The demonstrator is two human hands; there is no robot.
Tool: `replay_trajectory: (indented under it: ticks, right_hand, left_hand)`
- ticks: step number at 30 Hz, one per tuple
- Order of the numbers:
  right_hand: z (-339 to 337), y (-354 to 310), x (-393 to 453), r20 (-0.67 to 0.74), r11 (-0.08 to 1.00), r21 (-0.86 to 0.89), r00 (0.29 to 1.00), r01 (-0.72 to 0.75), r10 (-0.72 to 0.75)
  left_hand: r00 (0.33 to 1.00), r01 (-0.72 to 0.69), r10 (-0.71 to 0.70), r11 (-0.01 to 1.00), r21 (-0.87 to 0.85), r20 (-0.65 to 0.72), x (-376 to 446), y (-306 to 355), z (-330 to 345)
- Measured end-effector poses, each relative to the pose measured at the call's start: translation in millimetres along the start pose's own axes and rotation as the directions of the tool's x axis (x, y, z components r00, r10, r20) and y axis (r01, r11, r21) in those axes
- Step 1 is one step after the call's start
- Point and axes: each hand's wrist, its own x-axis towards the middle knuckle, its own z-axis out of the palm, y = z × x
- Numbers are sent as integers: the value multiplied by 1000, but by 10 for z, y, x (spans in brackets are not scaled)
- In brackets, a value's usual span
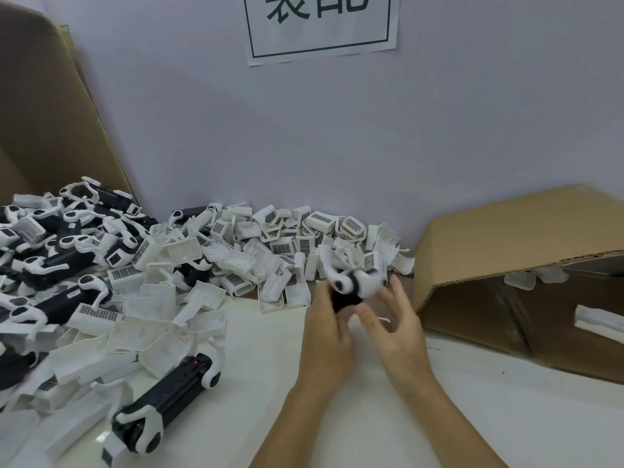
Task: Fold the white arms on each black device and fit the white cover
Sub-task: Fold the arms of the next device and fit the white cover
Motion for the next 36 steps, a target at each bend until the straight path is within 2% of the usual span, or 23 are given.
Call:
replay_trajectory:
  ticks: [1, 3, 5, 11, 13, 15, 17, 18, 19, 20, 23, 25, 28, 30, 34, 36]
  right_hand:
    - [1, -6, -9, 0, 1000, 16, 1000, -15, 15]
    - [-8, -12, -16, -6, 998, 41, 999, -41, 42]
    - [-11, -23, -18, -8, 998, 27, 998, -61, 62]
    - [-7, -40, -12, -52, 994, -45, 994, -97, 95]
    - [-13, -17, -6, -80, 993, -61, 993, -97, 92]
    - [-16, -11, -1, -108, 993, -74, 991, -92, 84]
    - [-21, -16, 10, -137, 993, -70, 987, -95, 85]
    - [-23, -17, 14, -144, 993, -67, 986, -99, 89]
    - [-25, -17, 17, -147, 992, -65, 985, -105, 95]
    - [-24, -14, 20, -146, 992, -63, 984, -112, 102]
    - [-11, -9, 27, -139, 990, -43, 982, -132, 125]
    - [-4, -7, 32, -148, 991, -22, 980, -135, 130]
    - [-4, -2, 44, -174, 990, 0, 975, -140, 138]
    - [-11, 11, 55, -159, 986, -18, 974, -165, 160]
    - [6, 22, 54, -19, 967, -172, 982, -189, 189]
    - [26, 5, 40, 36, 962, -212, 982, -172, 183]
  left_hand:
    - [991, 86, -95, 992, -91, -95, 24, 24, -5]
    - [929, 208, -273, 943, -260, -248, 68, 43, -39]
    - [872, 250, -387, 879, -407, -300, 98, 52, -82]
    - [859, 325, -476, 792, -516, -190, 120, -13, -82]
    - [826, 393, -546, 738, -549, -142, 143, -22, -91]
    - [756, 475, -654, 587, -656, -38, 174, -5, -103]
    - [678, 504, -722, 316, -804, 141, 195, 14, -132]
    - [663, 491, -716, 197, -848, 217, 200, 12, -153]
    - [671, 474, -694, 131, -871, 261, 200, 11, -176]
    - [692, 466, -666, 120, -876, 277, 196, 3, -198]
    - [762, 494, -587, 250, -833, 275, 182, 28, -196]
    - [772, 484, -587, 298, -823, 241, 186, 50, -151]
    - [756, 478, -601, 239, -845, 258, 186, 39, -147]
    - [775, 458, -575, 224, -860, 263, 185, 25, -164]
    - [814, 474, -495, 264, -840, 304, 167, 27, -148]
    - [818, 486, -493, 317, -815, 296, 160, 14, -148]
